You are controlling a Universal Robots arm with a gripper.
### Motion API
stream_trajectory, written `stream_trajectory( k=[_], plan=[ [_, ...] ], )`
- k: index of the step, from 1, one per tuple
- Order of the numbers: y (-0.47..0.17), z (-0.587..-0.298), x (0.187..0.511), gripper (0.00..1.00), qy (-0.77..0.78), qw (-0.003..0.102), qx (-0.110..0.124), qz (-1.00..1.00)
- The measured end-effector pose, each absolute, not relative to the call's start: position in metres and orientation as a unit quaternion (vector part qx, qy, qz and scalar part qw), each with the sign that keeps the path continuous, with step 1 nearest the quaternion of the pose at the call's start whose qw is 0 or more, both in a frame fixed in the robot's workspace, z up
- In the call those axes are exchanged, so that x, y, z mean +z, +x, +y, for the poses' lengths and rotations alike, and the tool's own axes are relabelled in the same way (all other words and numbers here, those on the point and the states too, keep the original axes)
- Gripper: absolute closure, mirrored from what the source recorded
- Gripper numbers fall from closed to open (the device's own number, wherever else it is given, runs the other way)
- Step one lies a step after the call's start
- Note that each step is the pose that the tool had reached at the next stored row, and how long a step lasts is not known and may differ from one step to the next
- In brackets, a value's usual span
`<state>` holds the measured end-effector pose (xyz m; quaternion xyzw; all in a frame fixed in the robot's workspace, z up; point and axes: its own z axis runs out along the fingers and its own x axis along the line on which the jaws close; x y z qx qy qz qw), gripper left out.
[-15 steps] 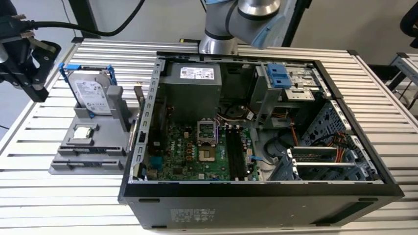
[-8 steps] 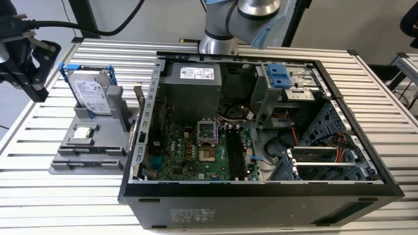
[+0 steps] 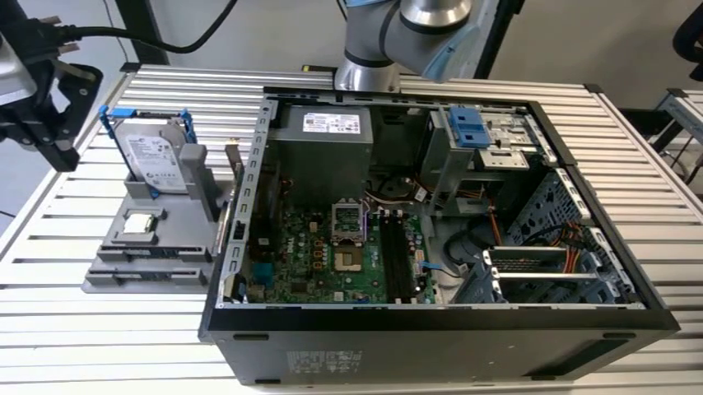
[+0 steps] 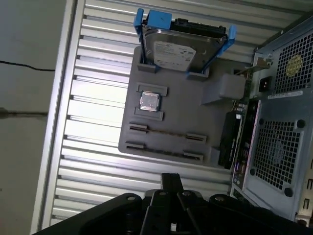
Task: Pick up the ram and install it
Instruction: 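Pick up the ram and move it above insertion slot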
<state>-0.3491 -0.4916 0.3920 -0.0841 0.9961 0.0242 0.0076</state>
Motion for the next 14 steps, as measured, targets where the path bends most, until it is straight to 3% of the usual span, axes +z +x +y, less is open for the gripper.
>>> stream_trajectory(
  k=[14],
  plan=[
    [-0.3491, -0.4916, 0.392, 1.0, -0.205, 0.005, 0.025, 0.979]
  ],
)
